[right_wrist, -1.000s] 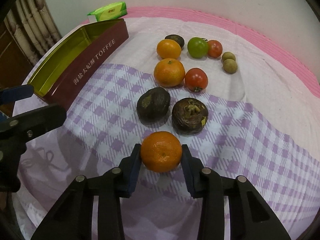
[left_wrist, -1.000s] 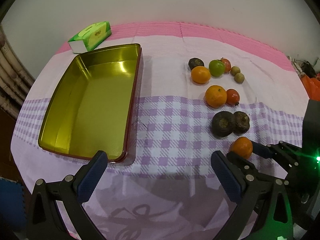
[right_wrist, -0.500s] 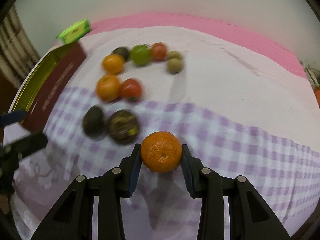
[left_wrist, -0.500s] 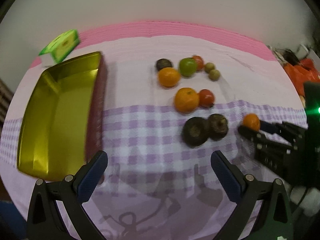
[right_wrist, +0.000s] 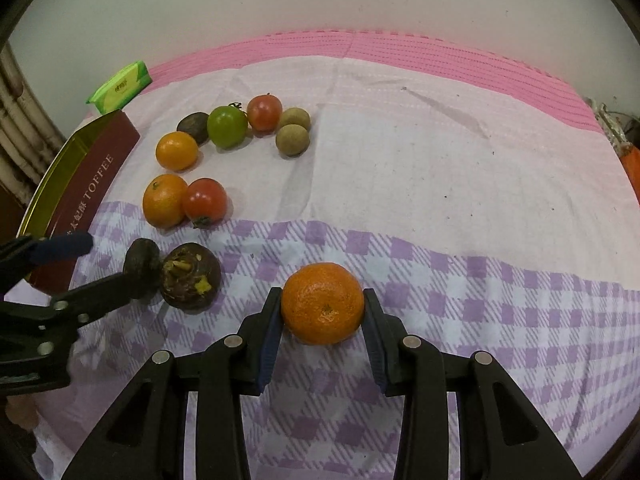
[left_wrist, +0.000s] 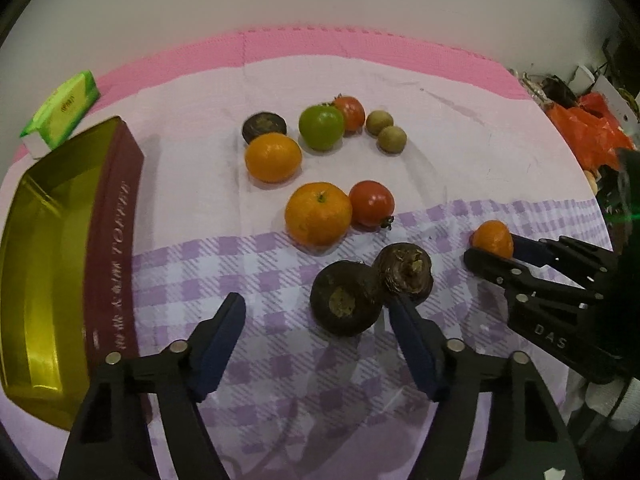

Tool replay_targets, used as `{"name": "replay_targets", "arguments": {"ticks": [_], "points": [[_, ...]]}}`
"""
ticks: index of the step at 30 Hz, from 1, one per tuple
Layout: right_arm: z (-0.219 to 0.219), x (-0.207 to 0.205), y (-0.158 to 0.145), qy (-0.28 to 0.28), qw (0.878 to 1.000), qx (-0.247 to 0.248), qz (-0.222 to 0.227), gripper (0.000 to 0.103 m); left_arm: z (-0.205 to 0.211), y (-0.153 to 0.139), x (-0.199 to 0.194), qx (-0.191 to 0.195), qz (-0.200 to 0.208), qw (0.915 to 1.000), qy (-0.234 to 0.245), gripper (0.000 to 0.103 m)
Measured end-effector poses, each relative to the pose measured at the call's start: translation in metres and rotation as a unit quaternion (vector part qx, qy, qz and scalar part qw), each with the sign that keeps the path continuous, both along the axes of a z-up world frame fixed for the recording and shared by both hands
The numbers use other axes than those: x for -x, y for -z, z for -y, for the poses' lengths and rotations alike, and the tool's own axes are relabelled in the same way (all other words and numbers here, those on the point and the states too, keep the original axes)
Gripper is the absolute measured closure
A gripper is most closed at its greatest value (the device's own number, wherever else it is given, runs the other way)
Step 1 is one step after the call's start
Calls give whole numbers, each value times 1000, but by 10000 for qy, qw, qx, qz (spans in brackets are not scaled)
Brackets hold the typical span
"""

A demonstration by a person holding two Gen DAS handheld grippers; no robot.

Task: Organize fruits
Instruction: 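Grasp a dark brown round fruit with the left gripper while the right gripper holds the orange, then carry the dark brown fruit into the gold tin tray and open the left gripper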

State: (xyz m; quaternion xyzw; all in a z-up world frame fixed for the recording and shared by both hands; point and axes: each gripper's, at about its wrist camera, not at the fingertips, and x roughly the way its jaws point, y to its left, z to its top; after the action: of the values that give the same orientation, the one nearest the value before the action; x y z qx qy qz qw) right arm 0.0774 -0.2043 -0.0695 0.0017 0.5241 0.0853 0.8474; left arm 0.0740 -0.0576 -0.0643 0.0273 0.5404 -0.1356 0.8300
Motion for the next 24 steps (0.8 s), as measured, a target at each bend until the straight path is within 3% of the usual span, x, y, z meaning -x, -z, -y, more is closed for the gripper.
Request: {"name": "replay_targets", "arguments": {"ticks": [8,10,12,24], "points": [[2,2,-1,-17,10000,21,17,63,-5,13,-10,382,-213,9990,-45,48],[1,2,-1,-21,10000,37,23,63,-5,13,-11,411,-235,9989,-23,61],[1,2,-1,-20,10000,52,24,63,-4,13,-11,341,-205,9992,-19,67],[-2,2,-1,-41,9999,132,45,63,-14,0,-3,410,-169,9989,-141,68]]}}
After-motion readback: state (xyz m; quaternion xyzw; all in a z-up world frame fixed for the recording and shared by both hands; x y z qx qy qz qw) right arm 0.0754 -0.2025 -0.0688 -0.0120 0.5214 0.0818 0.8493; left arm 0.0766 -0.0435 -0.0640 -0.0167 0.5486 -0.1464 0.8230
